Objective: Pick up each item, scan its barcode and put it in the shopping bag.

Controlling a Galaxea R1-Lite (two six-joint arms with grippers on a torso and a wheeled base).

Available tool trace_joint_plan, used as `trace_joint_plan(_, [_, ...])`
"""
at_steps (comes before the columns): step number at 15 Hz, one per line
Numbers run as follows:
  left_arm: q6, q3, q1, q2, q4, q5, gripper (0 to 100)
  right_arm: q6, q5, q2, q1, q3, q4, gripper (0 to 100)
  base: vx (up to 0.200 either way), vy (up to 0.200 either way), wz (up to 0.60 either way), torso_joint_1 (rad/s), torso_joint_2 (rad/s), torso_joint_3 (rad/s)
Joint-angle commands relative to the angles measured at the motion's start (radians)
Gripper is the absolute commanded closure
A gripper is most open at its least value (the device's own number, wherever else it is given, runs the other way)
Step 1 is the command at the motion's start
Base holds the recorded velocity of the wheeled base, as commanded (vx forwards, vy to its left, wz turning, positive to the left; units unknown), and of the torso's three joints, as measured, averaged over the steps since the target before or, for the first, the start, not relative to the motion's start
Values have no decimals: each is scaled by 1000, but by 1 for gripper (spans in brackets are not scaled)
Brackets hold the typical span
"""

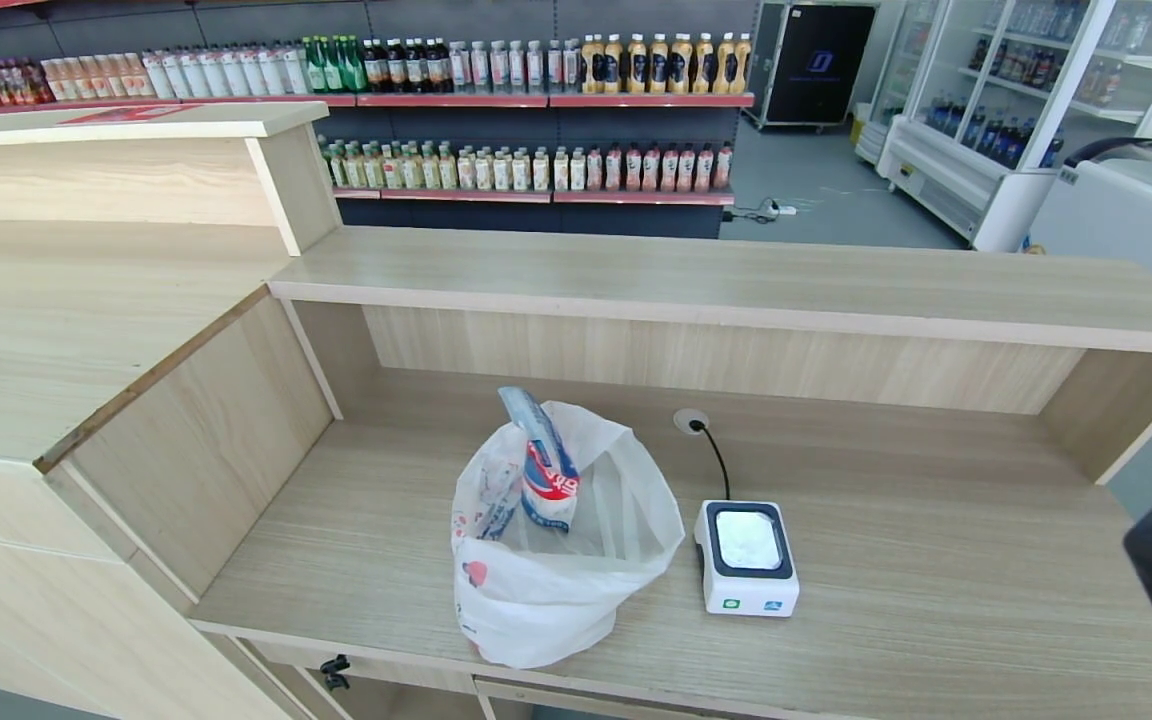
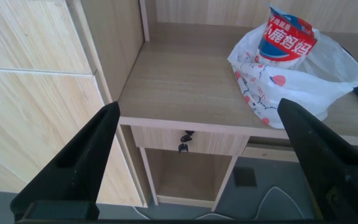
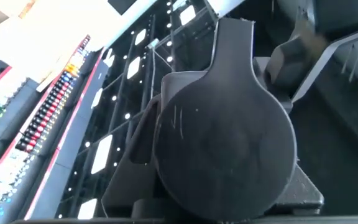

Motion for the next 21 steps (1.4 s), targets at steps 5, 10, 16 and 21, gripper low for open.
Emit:
trace_joint_plan(5, [0,0,0,0,0,0,0,140,0,24,41,-61,-10,100,0,0,0,0,0,0])
trace_joint_plan(10, [0,0,0,0,0,0,0,221,0,-14,64,-75,-9,100,0,0,0,0,0,0])
trace_joint_plan(16, [0,0,0,0,0,0,0,218,4,-8,79,-79,-9,100,0,0,0,0,0,0])
trace_joint_plan(21, [0,0,0,0,0,0,0,276,0,18,53,-131,10,100,0,0,0,0,0,0])
